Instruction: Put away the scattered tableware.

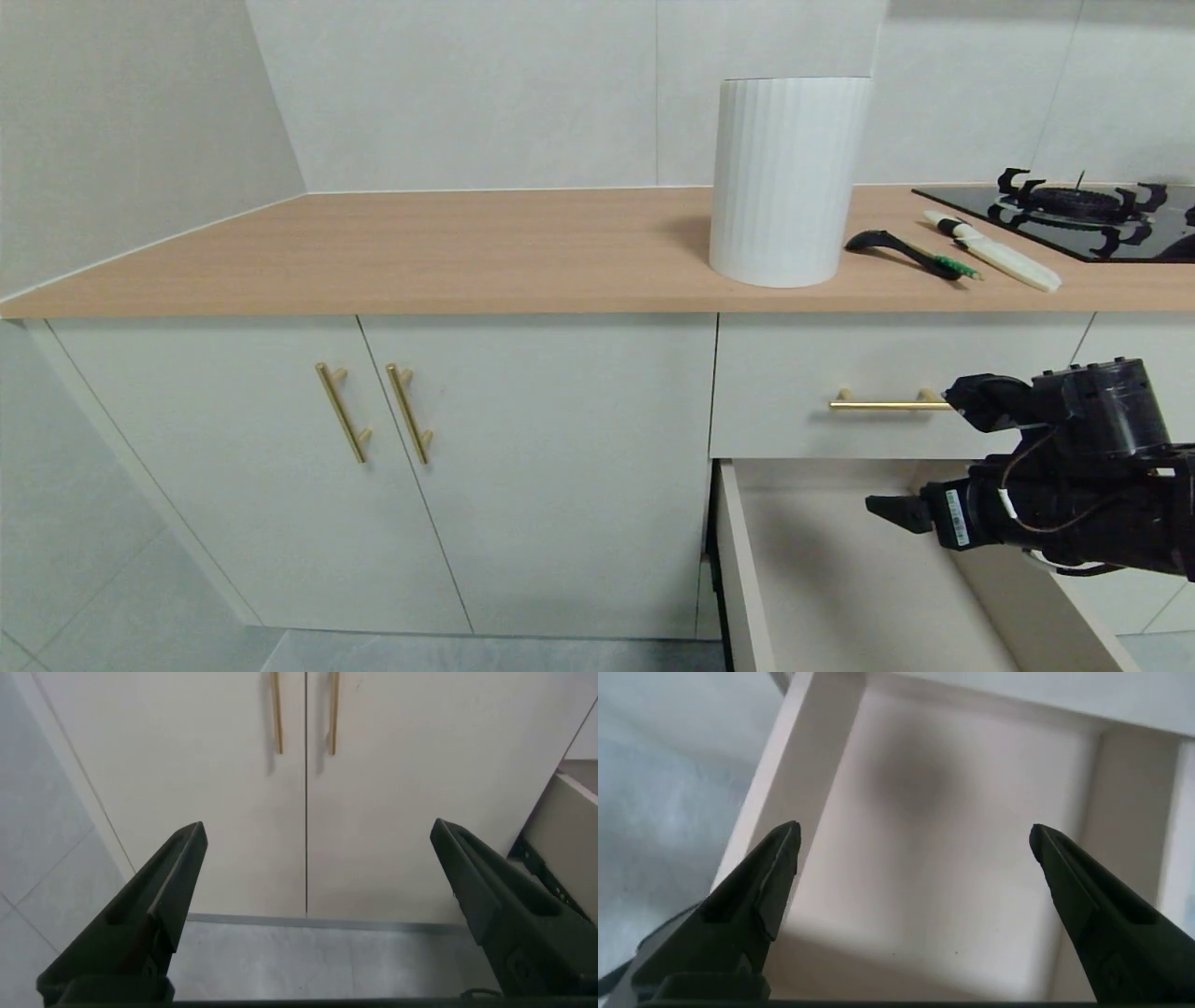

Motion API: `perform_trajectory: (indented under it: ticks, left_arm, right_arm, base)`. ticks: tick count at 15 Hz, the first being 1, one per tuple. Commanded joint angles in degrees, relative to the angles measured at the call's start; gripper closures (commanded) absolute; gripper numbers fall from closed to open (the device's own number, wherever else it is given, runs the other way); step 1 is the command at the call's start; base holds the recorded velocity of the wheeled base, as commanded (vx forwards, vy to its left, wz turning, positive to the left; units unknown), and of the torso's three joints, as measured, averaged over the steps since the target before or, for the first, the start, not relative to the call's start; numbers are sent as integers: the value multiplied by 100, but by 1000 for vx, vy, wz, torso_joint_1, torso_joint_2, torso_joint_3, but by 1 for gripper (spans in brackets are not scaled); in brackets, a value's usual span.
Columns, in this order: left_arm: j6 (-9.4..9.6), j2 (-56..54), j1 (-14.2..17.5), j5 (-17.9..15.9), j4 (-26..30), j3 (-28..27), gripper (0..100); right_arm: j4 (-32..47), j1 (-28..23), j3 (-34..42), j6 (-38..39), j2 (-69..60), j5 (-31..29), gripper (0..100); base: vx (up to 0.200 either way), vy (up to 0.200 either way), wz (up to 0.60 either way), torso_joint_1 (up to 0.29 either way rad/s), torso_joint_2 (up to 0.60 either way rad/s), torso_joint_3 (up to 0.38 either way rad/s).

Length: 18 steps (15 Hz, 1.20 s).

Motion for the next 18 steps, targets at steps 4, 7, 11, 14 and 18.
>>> perform_trajectory:
  ticks: [4,7,11,14,18]
  left_arm:
    - [1,1,5,3,1,0,0]
    - [1,1,5,3,1,0,0]
    - [1,1,5,3,1,0,0]
    - [-7,1,5,3,1,0,0]
    - [1,1,5,3,1,0,0]
  right_arm:
    - [-19,4,2,2,-1,-7,0]
    - [-54,4,2,2,-1,-7,0]
    - [-62,4,2,2,-10,-7,0]
    - [-282,4,-68,-297,-168,-112,0]
    - [614,-111,-1544,-367,-124,-262,0]
  base:
    - [0,0,0,130,-505,-306]
    - [0,0,0,167,-456,-299]
    - [0,0,0,179,-467,-289]
    - [0,0,0,150,-359,-207]
    - [0,0,0,25,-55,-46]
